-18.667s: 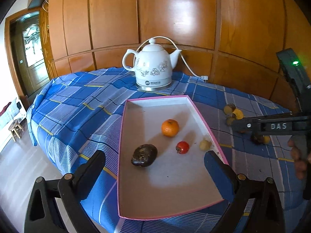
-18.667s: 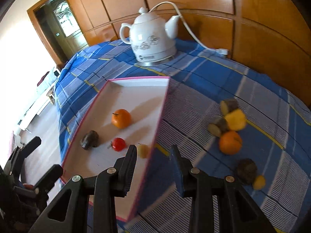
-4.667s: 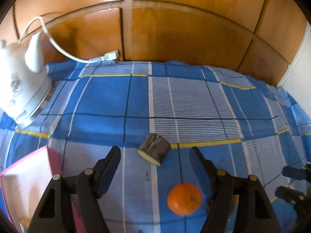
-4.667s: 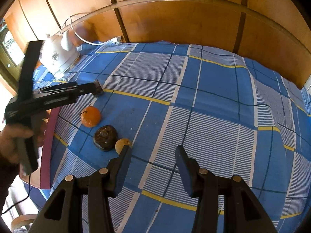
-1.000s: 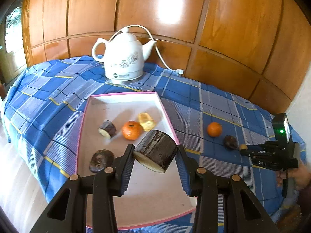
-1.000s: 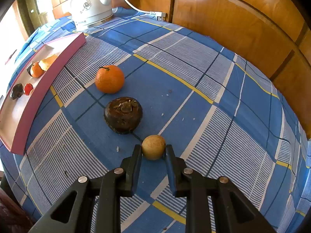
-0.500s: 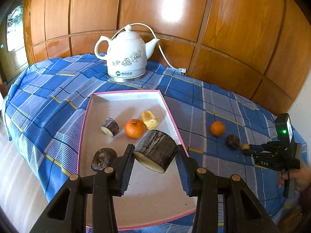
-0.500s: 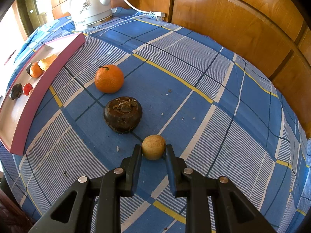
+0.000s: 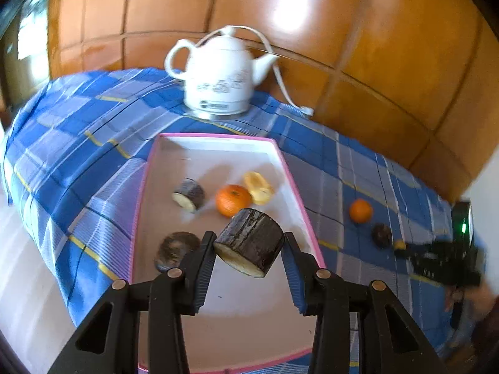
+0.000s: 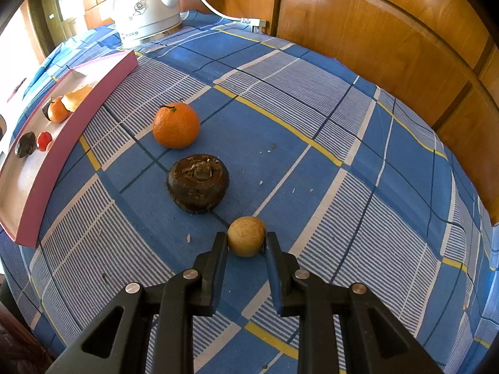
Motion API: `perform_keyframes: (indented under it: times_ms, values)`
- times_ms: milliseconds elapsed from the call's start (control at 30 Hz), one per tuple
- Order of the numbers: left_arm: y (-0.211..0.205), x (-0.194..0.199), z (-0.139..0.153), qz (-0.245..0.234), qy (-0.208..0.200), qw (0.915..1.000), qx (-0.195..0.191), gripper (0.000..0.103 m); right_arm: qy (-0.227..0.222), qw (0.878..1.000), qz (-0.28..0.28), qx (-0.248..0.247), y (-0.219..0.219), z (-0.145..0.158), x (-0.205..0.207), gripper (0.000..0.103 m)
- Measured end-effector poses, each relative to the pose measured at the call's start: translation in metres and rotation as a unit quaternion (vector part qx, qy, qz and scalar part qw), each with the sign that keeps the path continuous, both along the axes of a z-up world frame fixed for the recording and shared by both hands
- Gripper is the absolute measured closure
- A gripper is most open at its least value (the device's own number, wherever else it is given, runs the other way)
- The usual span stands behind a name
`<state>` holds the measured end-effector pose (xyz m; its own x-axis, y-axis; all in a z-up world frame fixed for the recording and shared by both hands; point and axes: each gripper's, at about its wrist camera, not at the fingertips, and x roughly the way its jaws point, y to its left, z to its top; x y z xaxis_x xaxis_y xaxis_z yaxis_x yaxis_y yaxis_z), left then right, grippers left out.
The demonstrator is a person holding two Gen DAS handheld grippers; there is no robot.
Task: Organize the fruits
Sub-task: 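Carry the log slice into the tray with the left tool while the right tool holds the tan fruit, then open the left tool and withdraw it from the placed slice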
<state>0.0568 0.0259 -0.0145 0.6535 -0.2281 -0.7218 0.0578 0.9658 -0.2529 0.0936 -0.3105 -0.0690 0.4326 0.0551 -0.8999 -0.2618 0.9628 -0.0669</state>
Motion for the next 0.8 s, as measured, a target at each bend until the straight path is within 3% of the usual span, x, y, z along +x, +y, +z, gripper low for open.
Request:
perform_keyframes:
  times_ms: [167, 500, 600, 800]
  values:
    - [0.024, 0.013, -0.007, 0.013, 0.021, 0.9991, -0.036, 0.060, 0.000, 1.000, 0.000, -0.001, 0.000, 0.000, 0.000, 0.079]
    - [0.026, 0.058, -0.029, 0.011, 0.060, 0.9965, -0.057, 0.058, 0.000, 1.000, -0.001, 0.000, 0.000, 0.000, 0.000, 0.079]
    - [0.028, 0.071, -0.038, 0.022, 0.080, 0.9960, -0.034, 0.056, 0.000, 1.000, -0.001, 0.000, 0.000, -0.001, 0.000, 0.079]
    - [0.022, 0.072, -0.038, 0.017, 0.055, 0.9970, 0.051, 0.058, -0.001, 1.000, 0.000, -0.001, 0.000, -0.001, 0.000, 0.079]
